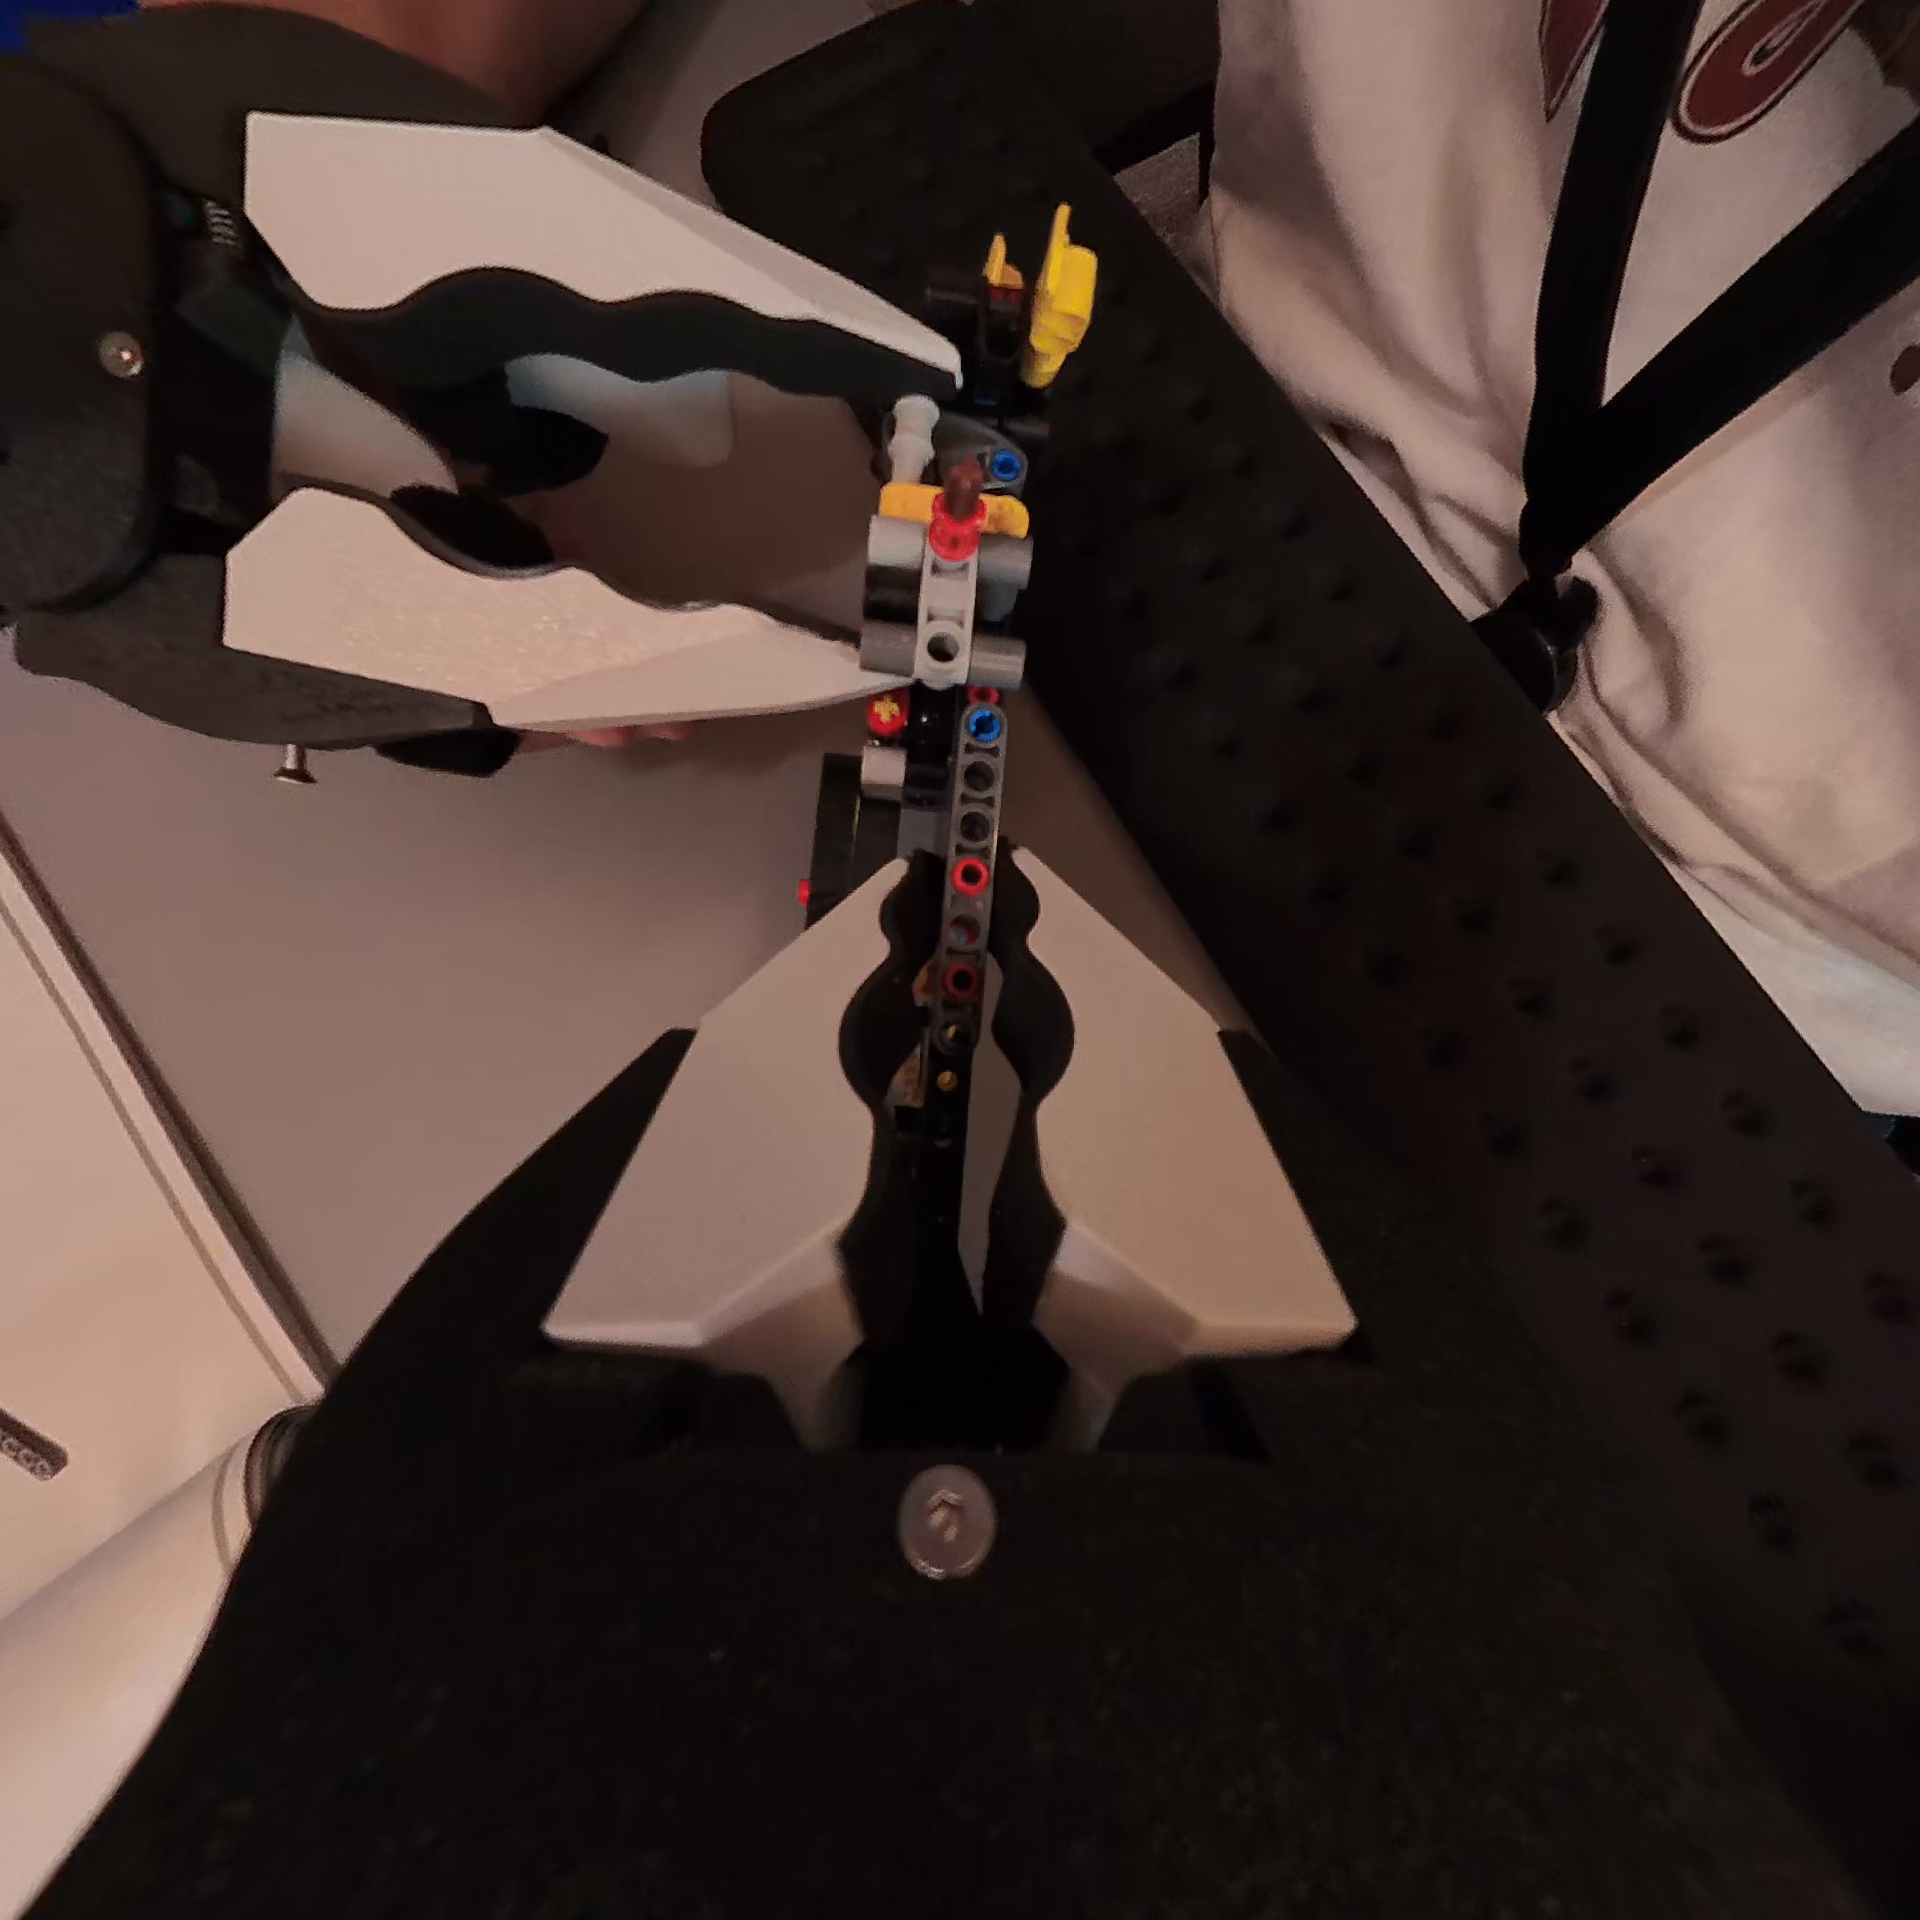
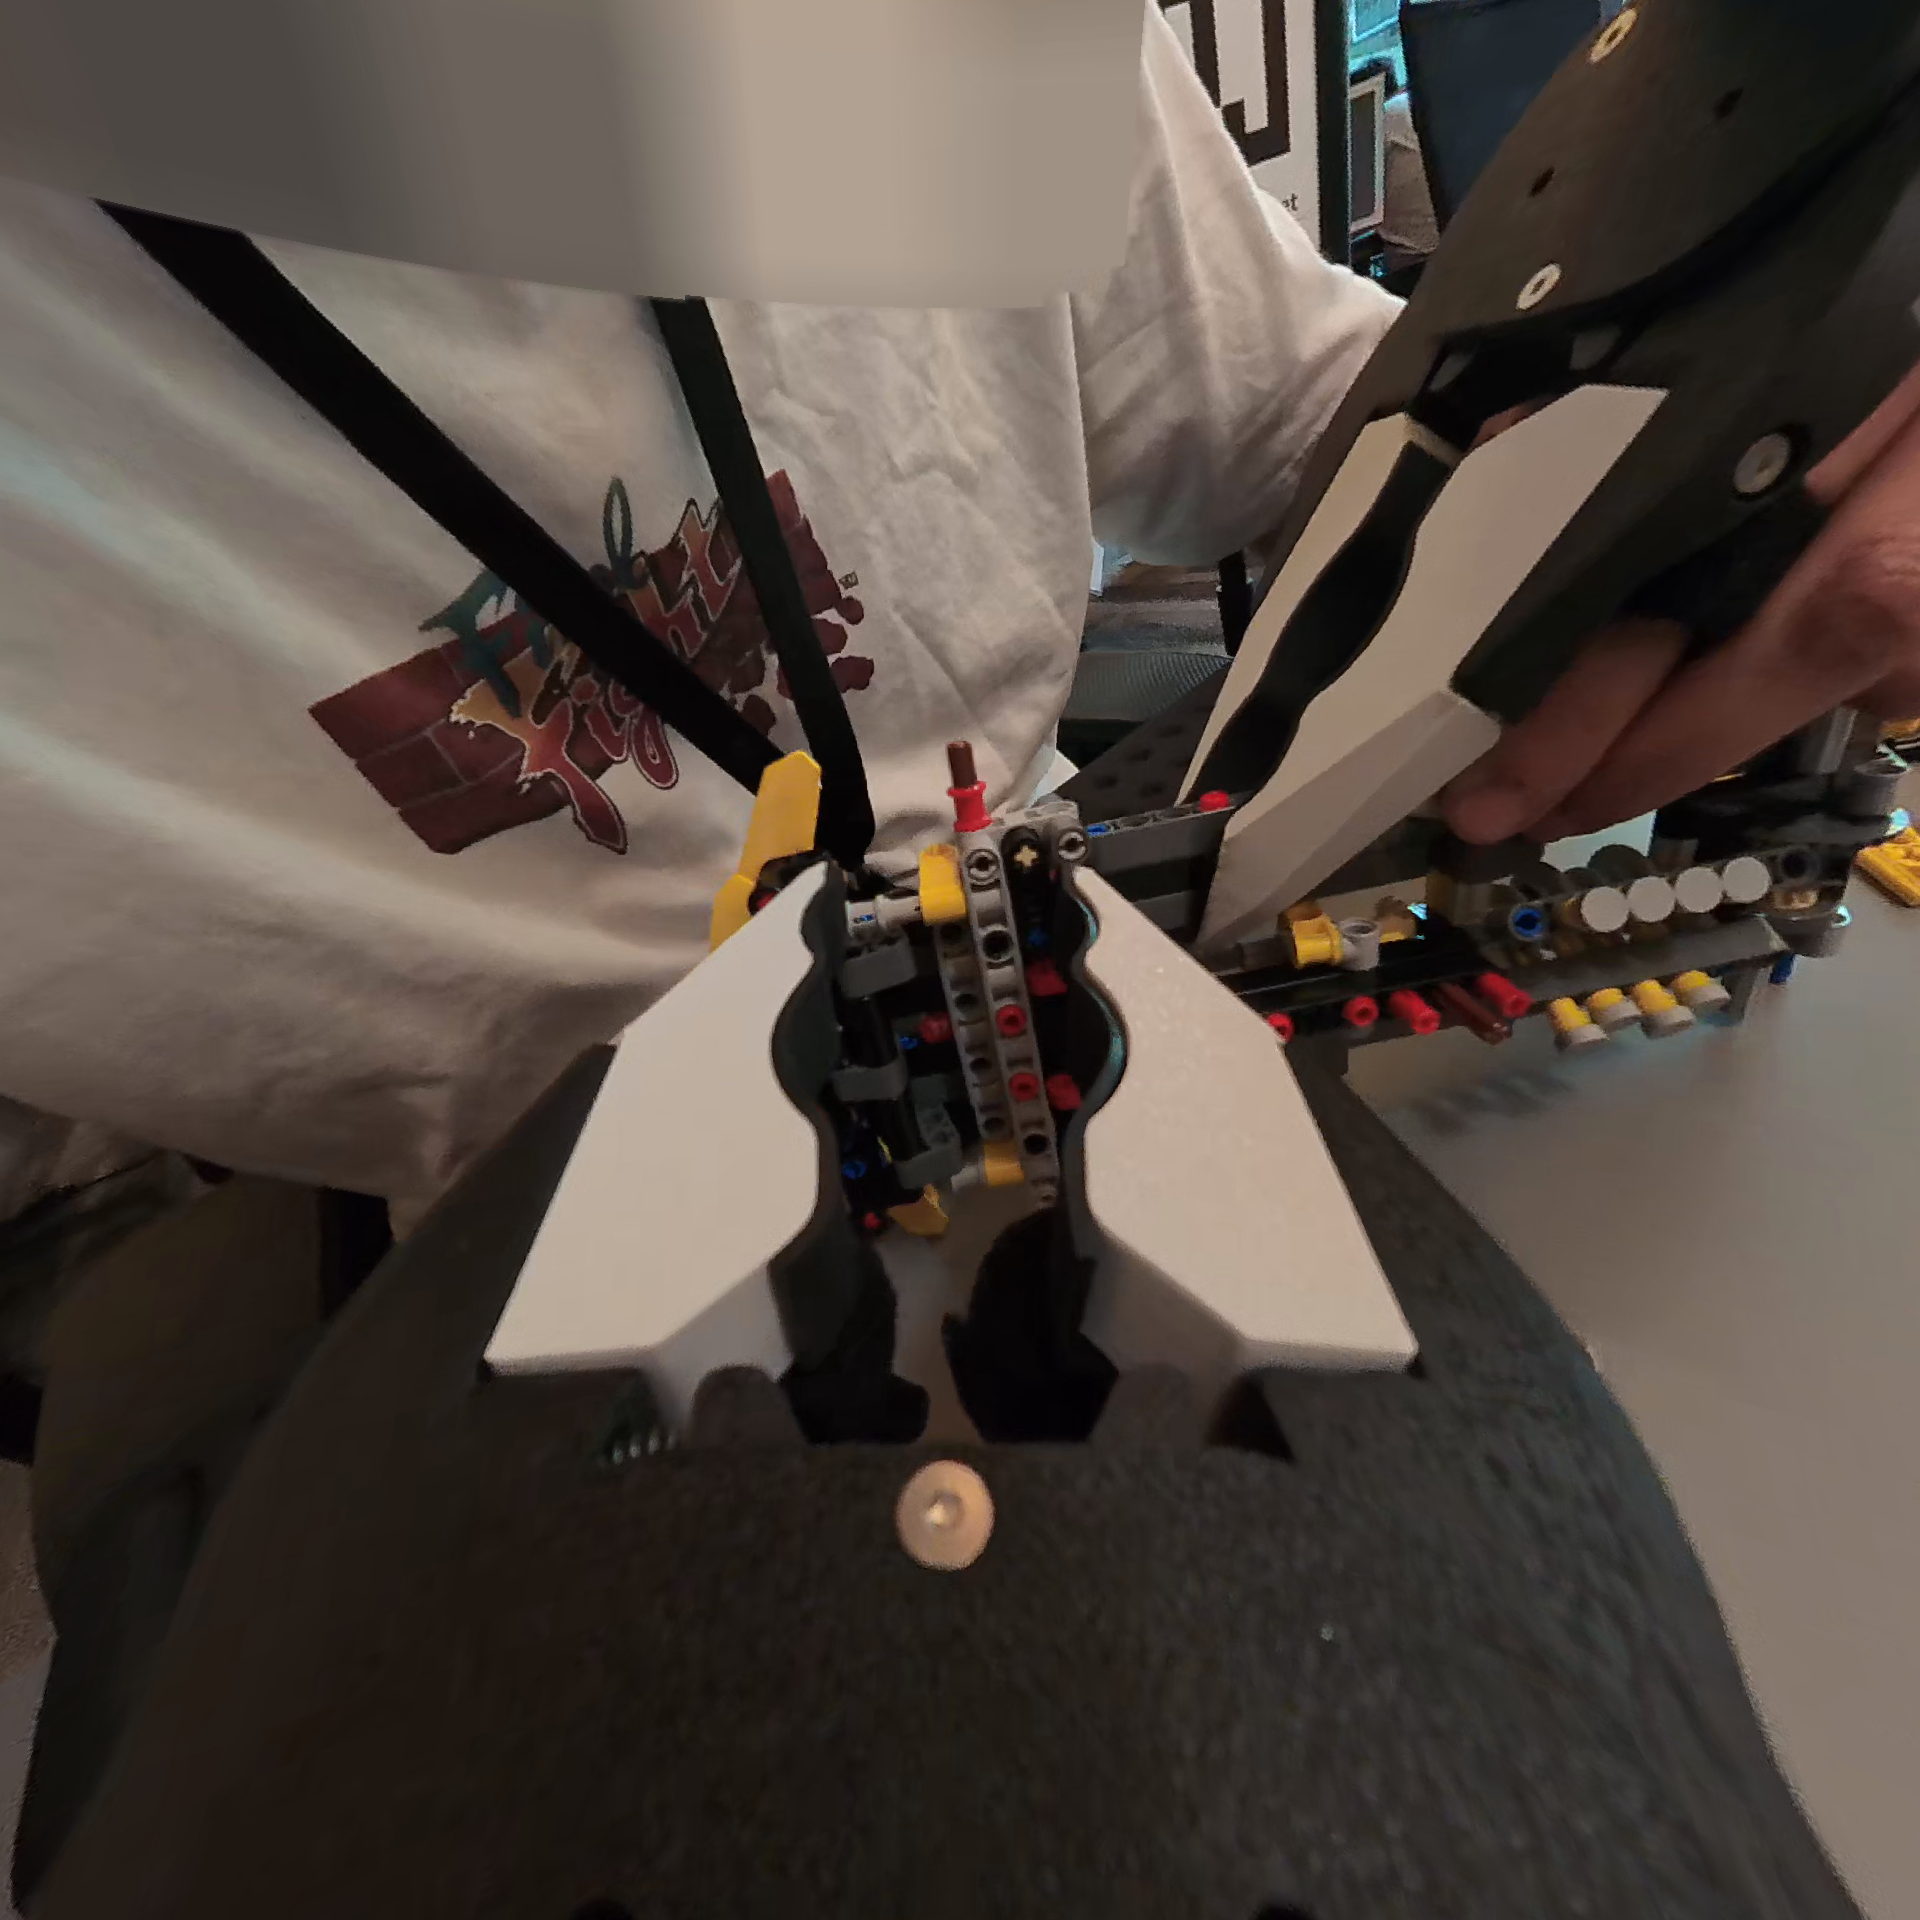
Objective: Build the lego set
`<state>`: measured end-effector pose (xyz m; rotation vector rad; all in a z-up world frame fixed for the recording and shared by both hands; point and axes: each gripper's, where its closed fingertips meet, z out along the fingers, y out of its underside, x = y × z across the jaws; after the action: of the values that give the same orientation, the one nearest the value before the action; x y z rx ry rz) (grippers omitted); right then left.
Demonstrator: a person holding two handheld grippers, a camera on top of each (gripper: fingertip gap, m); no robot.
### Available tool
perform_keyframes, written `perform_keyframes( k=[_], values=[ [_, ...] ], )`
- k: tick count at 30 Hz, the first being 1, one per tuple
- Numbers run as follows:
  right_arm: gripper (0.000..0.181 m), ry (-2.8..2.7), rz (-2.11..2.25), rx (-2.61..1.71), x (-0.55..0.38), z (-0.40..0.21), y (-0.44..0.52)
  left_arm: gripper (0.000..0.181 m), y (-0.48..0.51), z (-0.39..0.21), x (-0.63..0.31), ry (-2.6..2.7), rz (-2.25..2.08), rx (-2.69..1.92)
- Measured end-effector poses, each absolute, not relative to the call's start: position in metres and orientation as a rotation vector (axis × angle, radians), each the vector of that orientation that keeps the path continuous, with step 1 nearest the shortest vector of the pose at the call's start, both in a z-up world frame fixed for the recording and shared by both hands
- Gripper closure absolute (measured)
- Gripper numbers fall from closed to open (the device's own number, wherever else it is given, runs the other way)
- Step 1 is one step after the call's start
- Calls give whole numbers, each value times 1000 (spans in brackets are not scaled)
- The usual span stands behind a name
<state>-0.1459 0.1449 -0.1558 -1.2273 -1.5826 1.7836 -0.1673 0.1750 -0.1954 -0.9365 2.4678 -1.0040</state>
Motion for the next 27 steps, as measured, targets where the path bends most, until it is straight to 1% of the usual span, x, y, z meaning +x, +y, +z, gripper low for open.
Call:
perform_keyframes(
  k=[1,3,7,10,15,17,18,21,27],
  values=[
    [157,-1561,1749,-1266,-147,-157,152,174,175,-195,-165,2460,-1006,-943],
    [158,-1603,1749,-1256,-145,-157,151,174,175,-195,-164,2463,-1011,-954],
    [158,-1629,1717,-1188,-146,-155,146,174,171,-195,-164,2461,-998,-924],
    [151,-1622,1661,-1146,-142,-153,149,174,173,-195,-164,2454,-1002,-931],
    [151,-1606,1650,-1149,-140,-153,150,174,172,-195,-164,2459,-1011,-933],
    [130,-1542,1776,-1146,-136,-140,152,174,171,-195,-166,2465,-1008,-923],
    [126,-1532,1834,-1123,-131,-135,152,174,170,-195,-166,2462,-1003,-919],
    [139,-1623,1722,-1106,-130,-146,149,174,170,-195,-167,2455,-999,-921],
    [138,-1668,1701,-1119,-135,-155,142,174,170,-195,-167,2461,-1007,-925]
  ],
)
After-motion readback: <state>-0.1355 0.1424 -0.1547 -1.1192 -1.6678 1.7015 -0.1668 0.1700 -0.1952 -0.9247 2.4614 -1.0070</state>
